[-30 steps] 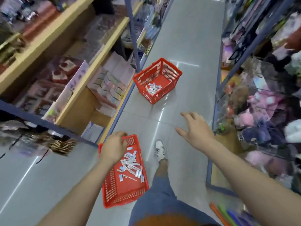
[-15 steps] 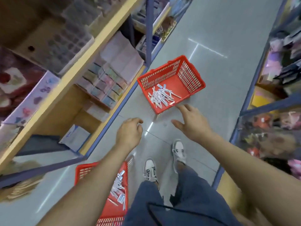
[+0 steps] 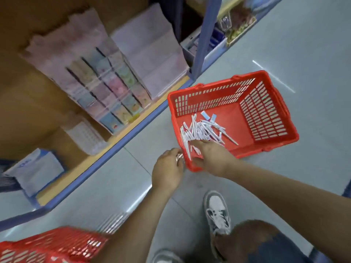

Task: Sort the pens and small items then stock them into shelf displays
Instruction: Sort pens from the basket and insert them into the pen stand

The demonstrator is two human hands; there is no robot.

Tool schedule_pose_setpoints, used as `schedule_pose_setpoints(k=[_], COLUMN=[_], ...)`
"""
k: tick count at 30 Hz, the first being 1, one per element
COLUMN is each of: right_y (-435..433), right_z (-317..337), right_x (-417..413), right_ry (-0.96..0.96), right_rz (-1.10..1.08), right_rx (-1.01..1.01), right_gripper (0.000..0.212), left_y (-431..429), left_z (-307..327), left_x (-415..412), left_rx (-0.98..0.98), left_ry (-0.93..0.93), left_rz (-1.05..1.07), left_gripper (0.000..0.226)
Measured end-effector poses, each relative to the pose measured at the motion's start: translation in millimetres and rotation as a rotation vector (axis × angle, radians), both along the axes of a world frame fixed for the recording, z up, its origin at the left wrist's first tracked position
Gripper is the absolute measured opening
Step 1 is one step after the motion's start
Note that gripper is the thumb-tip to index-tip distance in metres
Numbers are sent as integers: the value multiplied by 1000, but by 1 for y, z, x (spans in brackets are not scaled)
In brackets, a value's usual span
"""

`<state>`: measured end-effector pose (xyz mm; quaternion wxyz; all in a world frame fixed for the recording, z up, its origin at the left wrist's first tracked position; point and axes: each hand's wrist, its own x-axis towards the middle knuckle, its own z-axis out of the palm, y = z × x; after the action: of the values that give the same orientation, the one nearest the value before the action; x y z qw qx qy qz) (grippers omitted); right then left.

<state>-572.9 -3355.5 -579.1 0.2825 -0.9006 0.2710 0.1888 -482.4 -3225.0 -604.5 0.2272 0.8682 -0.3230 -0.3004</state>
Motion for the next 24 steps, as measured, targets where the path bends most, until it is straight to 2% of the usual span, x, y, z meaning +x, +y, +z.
schedule_pose_setpoints(k=[5,11,14,16,18,21,24], right_y=[-9,-16,-18,-13,-5,11,25], right_z=[-79,-121,-129,-134,-137,-134,-122], right_x=[44,74,80,83,84,83,84], right_ry=[-136,-242,-328,-371,-369,-328,-341], right_rz=[-60,-21,-34,-101,-100,82,224], right_rx=[33,-60,52,285,479,536,438], right_gripper=[38,59,59,52,57,67,75], left_y=[-17,-26,-19,-6,13,46,82], left_z=[-80,-127,-131,-129,-126,-116,-106], left_x=[0,11,23,34,46,63,76], left_rx=[-110,-177,-187,-192,-196,-180,-144], left_ry=[95,243,189,159,146,75,-82], left_rz=[83,208,178,168,183,208,207], left_gripper=[36,58,61,61,57,54,46])
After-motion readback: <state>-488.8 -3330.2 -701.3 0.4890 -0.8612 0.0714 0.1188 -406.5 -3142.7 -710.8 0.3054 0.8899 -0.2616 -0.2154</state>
